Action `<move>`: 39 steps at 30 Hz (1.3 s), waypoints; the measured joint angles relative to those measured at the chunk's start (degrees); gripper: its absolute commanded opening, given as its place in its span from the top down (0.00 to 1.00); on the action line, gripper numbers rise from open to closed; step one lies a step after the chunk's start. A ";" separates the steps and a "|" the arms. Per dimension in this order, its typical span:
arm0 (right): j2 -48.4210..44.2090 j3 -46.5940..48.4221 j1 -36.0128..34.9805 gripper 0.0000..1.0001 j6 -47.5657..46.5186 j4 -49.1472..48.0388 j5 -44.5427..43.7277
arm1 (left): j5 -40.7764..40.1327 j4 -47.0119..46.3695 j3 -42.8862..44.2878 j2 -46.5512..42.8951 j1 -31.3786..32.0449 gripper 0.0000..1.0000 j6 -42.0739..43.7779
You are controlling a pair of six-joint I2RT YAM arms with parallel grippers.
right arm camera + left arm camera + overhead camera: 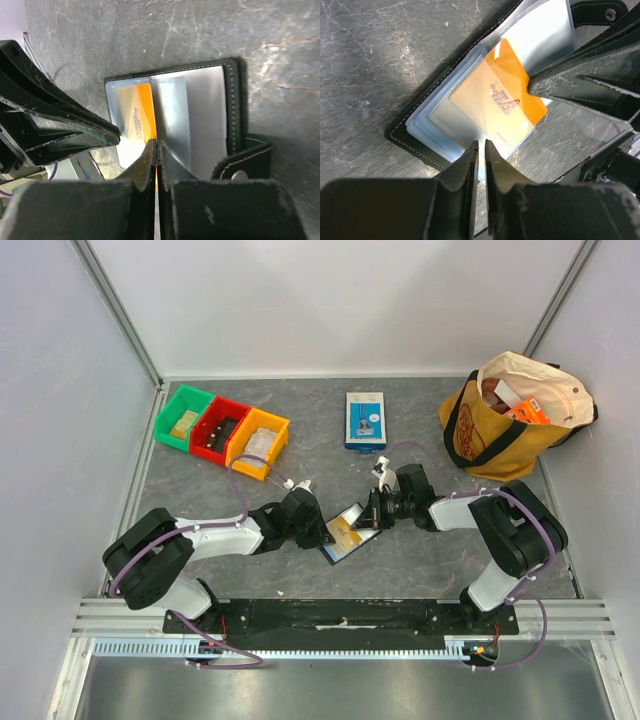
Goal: Take the credit cards out of the card holder
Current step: Remove the credit card from the card holder.
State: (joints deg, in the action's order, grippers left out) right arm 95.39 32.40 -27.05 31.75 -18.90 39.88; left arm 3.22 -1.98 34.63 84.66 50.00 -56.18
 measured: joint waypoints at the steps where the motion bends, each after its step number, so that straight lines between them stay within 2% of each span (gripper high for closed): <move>1: -0.09 0.00 0.44 1.00 -0.09 0.17 -0.07 | 0.00 -0.07 -0.04 -0.02 0.00 0.83 0.00; 5: -1.03 0.00 1.49 1.00 -0.59 1.09 -0.85 | 0.00 -0.20 -0.22 -0.17 0.00 0.83 -0.02; 10: -1.62 0.00 1.66 0.78 -1.33 1.57 -1.11 | 0.00 -0.15 -0.33 -0.35 0.00 0.84 -0.02; 12: -1.60 0.00 1.66 0.73 -1.60 1.66 -1.09 | 0.00 -0.13 -0.33 -0.35 0.00 0.84 -0.02; 18: -0.57 0.48 1.18 0.69 -1.88 2.14 -0.74 | 0.00 -0.13 -0.33 -0.35 0.00 0.84 -0.02; 22: 0.72 1.60 0.57 0.73 -2.29 2.12 -0.11 | 0.02 -0.13 -0.35 -0.35 0.00 0.84 -0.02; 24: 1.31 1.99 0.24 0.81 -2.60 2.10 0.20 | 0.02 -0.13 -0.35 -0.35 0.00 0.84 -0.02; 27: 1.75 2.05 0.00 0.99 -3.17 2.29 0.37 | 0.02 -0.13 -0.37 -0.35 0.00 0.84 -0.02; 33: 0.46 2.23 0.70 1.00 -3.26 3.65 0.11 | 0.00 -0.15 -0.39 -0.35 0.00 0.84 -0.02; 39: -6.56 2.23 2.64 1.00 -3.30 6.93 -3.63 | 0.00 -0.26 -0.72 -0.72 0.00 0.84 -0.02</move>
State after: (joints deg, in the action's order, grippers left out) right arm 88.84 34.63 -24.40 28.45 -11.97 36.25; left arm 3.22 -2.24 33.91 83.94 50.00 -56.21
